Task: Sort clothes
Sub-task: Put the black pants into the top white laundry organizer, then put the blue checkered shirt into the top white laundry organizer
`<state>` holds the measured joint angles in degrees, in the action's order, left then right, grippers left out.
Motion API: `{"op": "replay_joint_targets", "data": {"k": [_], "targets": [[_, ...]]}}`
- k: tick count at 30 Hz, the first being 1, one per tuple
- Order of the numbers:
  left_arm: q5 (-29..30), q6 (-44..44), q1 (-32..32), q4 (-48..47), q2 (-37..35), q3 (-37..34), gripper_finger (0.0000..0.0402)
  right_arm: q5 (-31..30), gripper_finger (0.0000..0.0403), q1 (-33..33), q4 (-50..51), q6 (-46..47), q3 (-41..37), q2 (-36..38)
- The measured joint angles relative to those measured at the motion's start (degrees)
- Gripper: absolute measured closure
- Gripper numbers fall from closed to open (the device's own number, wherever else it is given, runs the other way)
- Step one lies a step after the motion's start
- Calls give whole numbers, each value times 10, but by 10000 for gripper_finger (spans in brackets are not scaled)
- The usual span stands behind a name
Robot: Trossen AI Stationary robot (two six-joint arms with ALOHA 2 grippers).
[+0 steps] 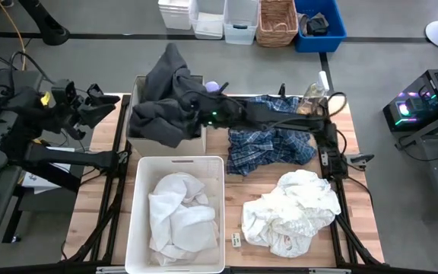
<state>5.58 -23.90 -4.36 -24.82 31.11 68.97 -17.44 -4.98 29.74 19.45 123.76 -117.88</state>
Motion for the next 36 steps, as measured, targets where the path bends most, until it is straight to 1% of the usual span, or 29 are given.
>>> {"op": "replay_joint_targets", "data": {"k": [3, 7, 10, 14, 17, 19, 20, 23, 26, 28, 31, 35, 36], "targets": [[8, 0, 0, -15, 0, 0, 240, -12, 112, 5, 78, -18, 0, 41], [20, 0, 0, -35, 4, 0, 240, -22, 102, 14, 222, -24, 1, 97], [26, 0, 0, -43, 19, 0, 240, -32, 101, 21, 350, 27, 1, 113], [17, -9, 0, -19, 48, -26, 240, -79, 101, 26, 535, 132, -5, 114], [-16, -20, 0, -2, 77, -61, 240, -93, 101, 19, 601, 195, -54, 118], [-39, -20, 0, 6, 101, -85, 240, -89, 101, 13, 598, 208, -108, 122], [-49, -20, 0, 8, 113, -97, 240, -77, 101, 8, 588, 210, -138, 126], [-74, -39, 2, 45, 148, -135, 240, -14, 100, -18, 512, 196, -235, 150], [-97, -66, 10, 120, 169, -160, 240, 21, 100, -54, 424, 146, -332, 169], [-100, -75, 19, 166, 178, -171, 240, 41, 100, -77, 374, 82, -387, 184], [-95, -74, 35, 239, 188, -179, 240, 73, 100, -111, 322, -45, -445, 204], [-66, -72, 47, 328, 194, -180, 240, 162, 100, -143, 282, -198, -499, 208], [-59, -69, 49, 343, 195, -181, 240, 176, 100, -147, 271, -230, -509, 209]]}}
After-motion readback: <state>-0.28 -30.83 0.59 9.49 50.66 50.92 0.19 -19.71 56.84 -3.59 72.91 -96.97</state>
